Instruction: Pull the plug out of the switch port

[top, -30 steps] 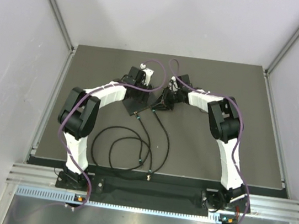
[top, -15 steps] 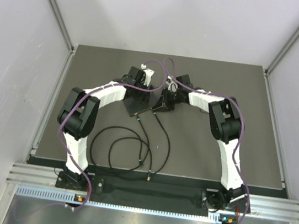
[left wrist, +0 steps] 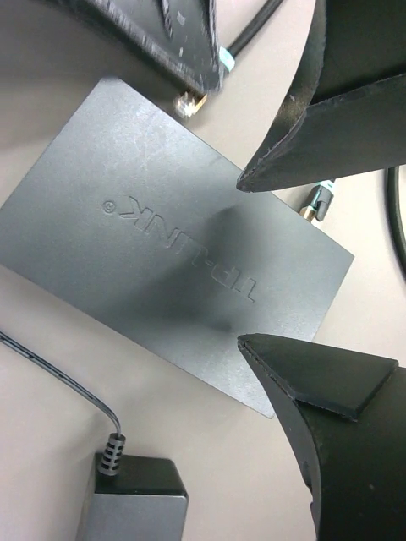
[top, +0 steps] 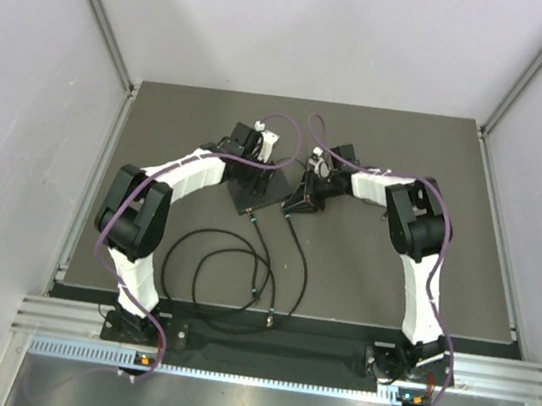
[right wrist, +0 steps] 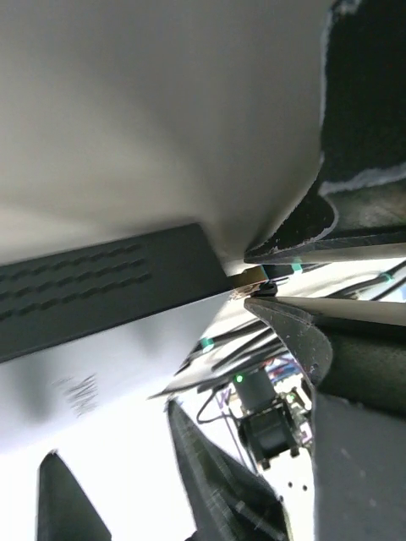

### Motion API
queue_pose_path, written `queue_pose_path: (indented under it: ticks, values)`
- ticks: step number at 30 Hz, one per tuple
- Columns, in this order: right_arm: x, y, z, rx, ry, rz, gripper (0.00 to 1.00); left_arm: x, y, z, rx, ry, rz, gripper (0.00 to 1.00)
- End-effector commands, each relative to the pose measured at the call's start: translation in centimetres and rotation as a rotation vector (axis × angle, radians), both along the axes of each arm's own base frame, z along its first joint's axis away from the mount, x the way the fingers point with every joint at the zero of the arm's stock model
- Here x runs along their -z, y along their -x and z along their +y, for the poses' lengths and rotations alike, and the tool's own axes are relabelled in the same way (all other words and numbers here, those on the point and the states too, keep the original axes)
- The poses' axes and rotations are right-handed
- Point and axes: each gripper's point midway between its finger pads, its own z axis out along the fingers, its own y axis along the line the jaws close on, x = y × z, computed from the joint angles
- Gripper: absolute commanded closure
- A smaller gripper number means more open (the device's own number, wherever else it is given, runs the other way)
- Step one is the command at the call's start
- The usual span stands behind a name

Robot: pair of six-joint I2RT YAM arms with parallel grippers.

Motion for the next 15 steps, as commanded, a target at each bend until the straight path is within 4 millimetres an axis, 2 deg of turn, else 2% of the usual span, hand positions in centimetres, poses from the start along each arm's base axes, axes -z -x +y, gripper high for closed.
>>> queue_pose_path:
  ticks: [1, 4, 5, 7, 8, 9, 10, 12, 14, 15]
  values:
    - [-2.0, 0.3, -1.2, 0.033, 0.044, -0.057, 1.0, -1.7, 0.4, 0.1, 0.006, 0.008, -0.03, 0.27]
    - [-2.1, 0.8, -1.1, 0.04, 0.024, -0.032, 1.0, -1.9, 0.3, -0.2, 0.013, 0.023, -0.035, 0.27]
    - [-2.7, 0.5, -1.3, 0.049, 0.032, -0.065, 1.0, -2.0, 0.3, -0.1, 0.008, 0.017, -0.038, 0.27]
    - [-2.8, -0.3, -2.6, 0.066, 0.131, -0.145, 1.0, -2.6, 0.1, 0.2, -0.03, 0.021, -0.051, 0.27]
    - [-4.0, -0.8, -3.3, 0.071, 0.173, -0.183, 1.0, -3.1, 0.0, 0.6, -0.052, 0.015, -0.069, 0.27]
    - [-4.2, -1.3, -4.1, 0.063, 0.215, -0.242, 1.0, -3.5, -0.2, 0.8, -0.063, 0.015, -0.077, 0.27]
    - [-4.6, -2.8, -5.7, 0.112, 0.292, -0.297, 1.0, -3.7, 0.0, 0.9, -0.069, 0.011, -0.076, 0.27]
    - [-5.2, -3.9, -7.9, 0.115, 0.4, -0.353, 1.0, -4.3, -0.2, 1.1, -0.098, 0.025, -0.07, 0.27]
    - [-5.7, -5.8, -11.1, 0.175, 0.559, -0.423, 1.0, -4.9, 0.0, 1.1, -0.114, 0.046, -0.06, 0.28]
    - [-5.7, -6.1, -12.4, 0.178, 0.617, -0.448, 1.0, -5.1, 0.1, 1.0, -0.114, 0.063, -0.053, 0.28]
